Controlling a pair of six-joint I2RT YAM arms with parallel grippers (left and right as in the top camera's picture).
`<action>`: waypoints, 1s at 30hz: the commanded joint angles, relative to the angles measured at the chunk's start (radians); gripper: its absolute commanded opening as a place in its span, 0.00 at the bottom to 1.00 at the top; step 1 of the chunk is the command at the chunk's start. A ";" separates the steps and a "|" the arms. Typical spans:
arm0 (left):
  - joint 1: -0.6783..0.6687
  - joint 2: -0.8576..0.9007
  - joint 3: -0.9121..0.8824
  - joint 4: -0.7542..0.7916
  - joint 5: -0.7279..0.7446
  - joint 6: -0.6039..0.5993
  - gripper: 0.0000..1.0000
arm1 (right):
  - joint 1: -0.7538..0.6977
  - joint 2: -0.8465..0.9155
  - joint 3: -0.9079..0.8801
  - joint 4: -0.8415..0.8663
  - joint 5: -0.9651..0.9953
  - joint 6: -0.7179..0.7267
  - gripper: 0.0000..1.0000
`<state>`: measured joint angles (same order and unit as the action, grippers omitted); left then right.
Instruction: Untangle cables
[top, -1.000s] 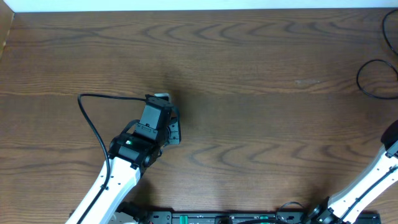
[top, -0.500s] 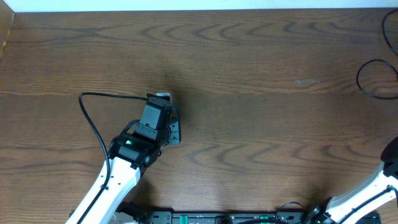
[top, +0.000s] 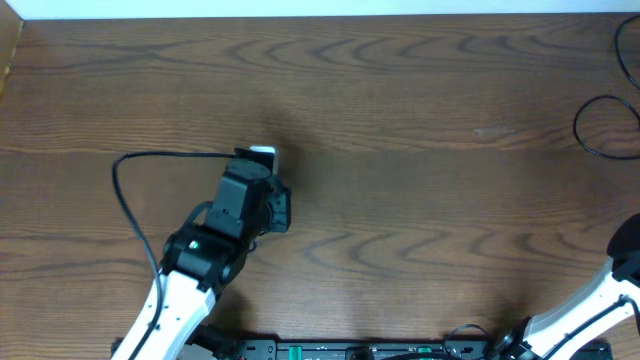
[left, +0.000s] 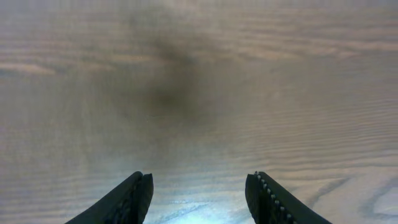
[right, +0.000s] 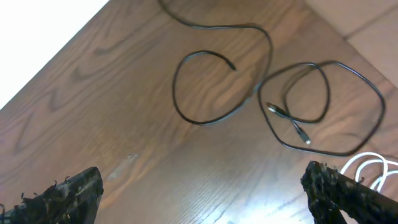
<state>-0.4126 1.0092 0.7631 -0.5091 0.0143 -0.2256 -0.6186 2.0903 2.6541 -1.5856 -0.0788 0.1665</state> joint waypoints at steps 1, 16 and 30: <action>0.003 -0.049 -0.007 0.007 0.008 0.050 0.53 | 0.025 0.002 0.001 0.004 -0.064 -0.075 0.99; 0.003 -0.082 -0.007 0.007 0.008 0.049 0.58 | 0.182 -0.032 0.001 -0.045 -0.081 -0.167 0.99; 0.003 -0.084 -0.006 0.053 0.000 0.042 0.87 | 0.225 -0.253 -0.029 -0.112 -0.016 -0.092 0.99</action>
<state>-0.4126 0.9356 0.7631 -0.4622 0.0212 -0.1829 -0.4137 1.9053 2.6438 -1.6917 -0.1101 0.0448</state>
